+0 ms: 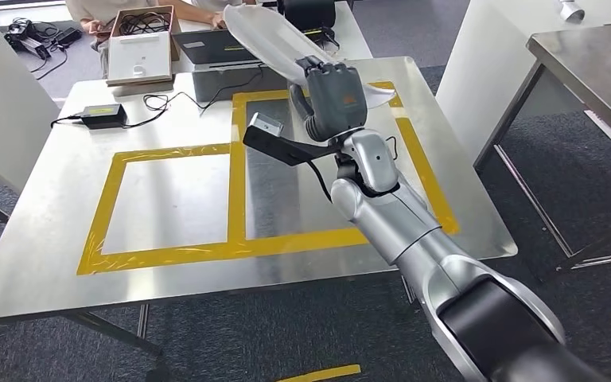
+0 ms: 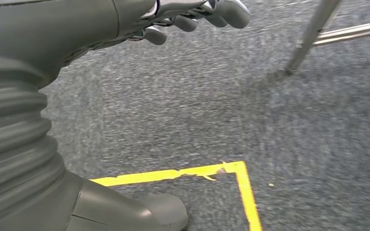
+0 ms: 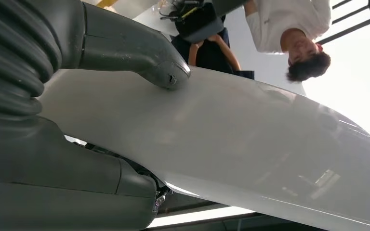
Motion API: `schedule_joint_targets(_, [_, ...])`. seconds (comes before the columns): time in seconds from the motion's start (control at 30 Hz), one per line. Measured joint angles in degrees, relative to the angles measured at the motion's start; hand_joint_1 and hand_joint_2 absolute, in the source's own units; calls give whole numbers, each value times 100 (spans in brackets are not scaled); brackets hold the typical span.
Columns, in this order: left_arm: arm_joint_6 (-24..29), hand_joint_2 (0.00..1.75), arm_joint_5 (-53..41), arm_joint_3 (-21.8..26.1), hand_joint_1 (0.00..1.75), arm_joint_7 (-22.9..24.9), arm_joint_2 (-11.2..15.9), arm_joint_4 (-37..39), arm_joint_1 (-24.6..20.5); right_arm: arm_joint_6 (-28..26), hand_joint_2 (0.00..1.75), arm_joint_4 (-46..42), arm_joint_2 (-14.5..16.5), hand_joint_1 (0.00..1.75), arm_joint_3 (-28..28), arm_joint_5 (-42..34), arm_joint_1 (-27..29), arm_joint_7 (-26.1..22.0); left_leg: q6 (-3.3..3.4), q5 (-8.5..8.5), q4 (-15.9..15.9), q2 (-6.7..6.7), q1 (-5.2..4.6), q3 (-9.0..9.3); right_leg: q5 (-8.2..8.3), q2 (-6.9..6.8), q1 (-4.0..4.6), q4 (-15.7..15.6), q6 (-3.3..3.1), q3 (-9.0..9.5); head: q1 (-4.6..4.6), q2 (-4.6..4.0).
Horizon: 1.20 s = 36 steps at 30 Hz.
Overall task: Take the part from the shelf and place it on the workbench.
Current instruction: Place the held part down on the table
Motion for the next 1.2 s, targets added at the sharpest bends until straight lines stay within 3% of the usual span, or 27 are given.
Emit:
schedule_joint_targets(0.03, [11, 175, 16, 1, 0, -65, 3, 0, 3, -5, 175, 89, 36, 175, 34, 12, 28, 25, -20, -74, 223, 4, 5, -182, -39, 1, 1, 3, -2, 34, -2, 0])
schedule_joint_targets(0.07, [21, 175, 28, 2, 0, -125, 9, -1, 6, -20, 175, 166, 60, 175, 62, 22, 65, 44, -33, -35, 268, 8, 8, -284, -78, 2, 0, 9, 4, 72, -4, 0])
schedule_joint_targets(0.1, [30, 175, 34, 3, 0, -183, 19, -3, 9, -41, 175, 231, 72, 175, 85, 30, 106, 59, -39, 141, 98, 14, 12, -283, -120, 3, -3, 19, 14, 116, -4, 0])
schedule_joint_targets(0.17, [44, 175, 31, 5, 0, -267, 45, -6, 9, -95, 175, 315, 81, 175, 122, 41, 193, 65, -39, 673, -608, 22, 19, -88, -211, 7, -12, 52, 54, 197, -5, 0])
schedule_joint_targets(0.23, [72, 175, 12, 7, 0, -320, 62, -5, 1, -147, 87, 362, 81, 87, 142, 47, 277, 58, 14, 897, -1133, 28, 5, 71, -277, 15, -4, 91, 109, 214, -19, 1])
schedule_joint_targets(0.3, [116, 175, -16, 10, 0, -349, 67, -5, -5, -193, 0, 387, 75, 0, 150, 46, 377, 49, 82, 890, -1227, 31, -2, 104, -304, 21, 17, 110, 130, 197, -21, 1])
schedule_joint_targets(0.37, [154, 175, -31, 15, 0, -358, 69, -5, -4, -233, 0, 394, 57, 0, 153, 32, 463, 46, 102, 935, -1219, 22, 4, 114, -310, 22, 30, 102, 92, 201, -3, 0])
schedule_joint_targets(0.5, [203, 0, -16, 25, 0, -293, 60, -4, -9, -308, 0, 378, -17, 0, 152, -19, 548, 21, 142, 912, -1220, 13, -2, 119, -309, 20, 37, 44, 63, 242, 15, 1])
schedule_joint_targets(0.63, [262, 0, 112, 97, 0, -60, 40, -3, -11, -391, 0, 207, -172, 0, 142, -110, 673, -83, 180, 897, -1217, 14, -10, 127, -305, 19, 35, 12, 84, 266, 30, 0])
schedule_joint_targets(0.8, [398, 0, 229, 230, 0, 134, 32, -1, -6, -527, 0, -196, -383, 0, 101, -272, 853, -248, 194, 897, -1209, 17, -20, 127, -302, 19, 19, 0, 224, 272, 34, 0])
schedule_joint_targets(0.93, [522, 0, 282, 340, 0, 233, 21, 2, 16, -609, 0, -809, -547, 0, 55, -386, 1056, -209, 305, 963, -1334, 47, 0, 205, -311, 23, 0, -25, 365, 299, 34, 0])
schedule_joint_targets(1.0, [549, 0, 288, 386, 0, 235, 9, 3, 29, -644, 0, -1236, -680, 0, 10, -438, 1208, -110, 327, 1033, -1444, 72, 49, 265, -569, 27, -7, 356, 404, 150, 53, 0])
schedule_joint_targets(1.07, [560, 0, 297, 440, 0, 226, 10, 4, 47, -644, 0, -1758, -857, 0, -53, -532, 1497, 7, 326, 1049, -1455, 75, 64, 264, -940, 23, -57, 1104, 459, -174, 69, 0])
schedule_joint_targets(1.1, [560, 0, 308, 465, 0, 225, 13, 5, 62, -632, 0, -2022, -947, 0, -96, -593, 1675, 48, 314, 1050, -1443, 73, 76, 253, -1040, 20, -92, 1391, 489, -300, 72, 0])
schedule_joint_targets(1.13, [560, 0, 322, 487, 0, 227, 16, 6, 81, -622, 0, -2261, -1033, 0, -147, -652, 1851, 75, 291, 1050, -1424, 71, 93, 237, -1040, 14, -129, 1491, 519, -340, 75, 0])
schedule_joint_targets(1.17, [560, 0, 337, 508, 0, 233, 20, 7, 95, -622, 0, -2482, -1110, 0, -205, -691, 2006, 103, 259, 1048, -1395, 71, 116, 215, -937, 4, -165, 1352, 550, -265, 77, 0])
schedule_joint_targets(1.2, [560, 0, 349, 529, 0, 247, 22, 7, 103, -632, 0, -2674, -1182, 0, -266, -706, 2142, 130, 215, 1041, -1354, 73, 142, 186, -770, -11, -205, 1008, 587, -79, 81, 1])
